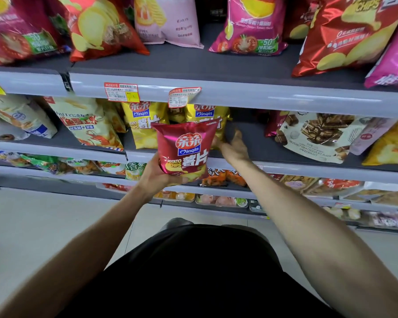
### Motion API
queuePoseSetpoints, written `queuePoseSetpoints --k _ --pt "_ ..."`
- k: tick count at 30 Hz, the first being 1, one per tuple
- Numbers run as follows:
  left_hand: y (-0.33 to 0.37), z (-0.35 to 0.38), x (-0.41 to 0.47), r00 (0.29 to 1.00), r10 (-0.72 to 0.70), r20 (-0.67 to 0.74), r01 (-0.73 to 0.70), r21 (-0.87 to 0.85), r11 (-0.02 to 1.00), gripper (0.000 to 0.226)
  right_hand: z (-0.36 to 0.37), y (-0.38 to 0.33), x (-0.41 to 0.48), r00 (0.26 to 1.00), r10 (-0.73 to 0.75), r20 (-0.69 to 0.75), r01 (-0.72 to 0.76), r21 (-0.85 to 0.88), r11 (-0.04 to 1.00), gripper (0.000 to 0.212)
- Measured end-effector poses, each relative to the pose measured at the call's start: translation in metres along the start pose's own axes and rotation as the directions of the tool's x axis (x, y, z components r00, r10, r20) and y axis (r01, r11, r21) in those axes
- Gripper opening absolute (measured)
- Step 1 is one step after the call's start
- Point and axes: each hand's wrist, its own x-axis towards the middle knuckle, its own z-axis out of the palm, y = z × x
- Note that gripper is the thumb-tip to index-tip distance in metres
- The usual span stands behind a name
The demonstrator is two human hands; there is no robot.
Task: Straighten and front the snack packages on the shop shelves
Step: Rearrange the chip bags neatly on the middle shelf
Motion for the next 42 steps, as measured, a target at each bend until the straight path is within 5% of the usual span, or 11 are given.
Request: queuePoseSetpoints --k 3,7,10,14,20,23,28,35,42 --pt "0.021 0.029 0.017 0.997 -0.009 0.077 0.01 -0.018 1.0 0.093 -0.016 0.025 -0.025 0.993 -0.038 -0.116 0.055 0.151 0.987 0.058" --pt "0.049 0.08 0.039 0.974 -0.033 0.225 0.037 -0.014 0.999 0.089 -0.042 0.066 -0.047 0.99 -0.027 -0.136 0.06 0.239 0.969 0.062" --pt "0.069 0.117 0.051 0.941 -0.042 0.336 0.049 -0.014 0.999 0.077 -0.065 0.073 -0.064 0.986 -0.011 -0.169 0.067 0.333 0.941 0.038" --pt "0.092 0.153 0.064 0.928 -0.041 0.37 0.056 -0.03 0.998 0.065 -0.094 0.078 -0.06 0.978 -0.018 -0.209 0.073 0.258 0.963 0.045" --pt "0.105 0.184 0.087 0.965 0.046 0.257 -0.073 0.098 0.992 0.101 -0.12 0.074 -0.022 0.989 -0.049 -0.139 0.064 0.106 0.992 0.074" --pt "0.087 0.194 0.114 0.993 0.074 0.088 -0.091 0.202 0.975 0.121 -0.12 0.075 0.002 0.988 -0.092 -0.122 0.095 0.019 0.995 0.072" --pt "0.092 0.197 0.103 0.99 0.128 -0.051 -0.109 0.281 0.953 0.107 -0.114 0.052 -0.01 0.972 -0.204 -0.119 0.194 -0.092 0.977 0.06" --pt "0.073 0.198 0.062 0.97 0.198 -0.144 -0.161 0.236 0.958 0.089 -0.111 0.068 -0.023 0.958 -0.278 -0.067 0.268 -0.131 0.954 0.082" --pt "0.085 0.196 0.063 0.979 0.086 -0.183 -0.039 0.249 0.968 0.082 -0.119 0.05 -0.014 0.987 -0.153 0.049 0.158 -0.118 0.98 0.093"
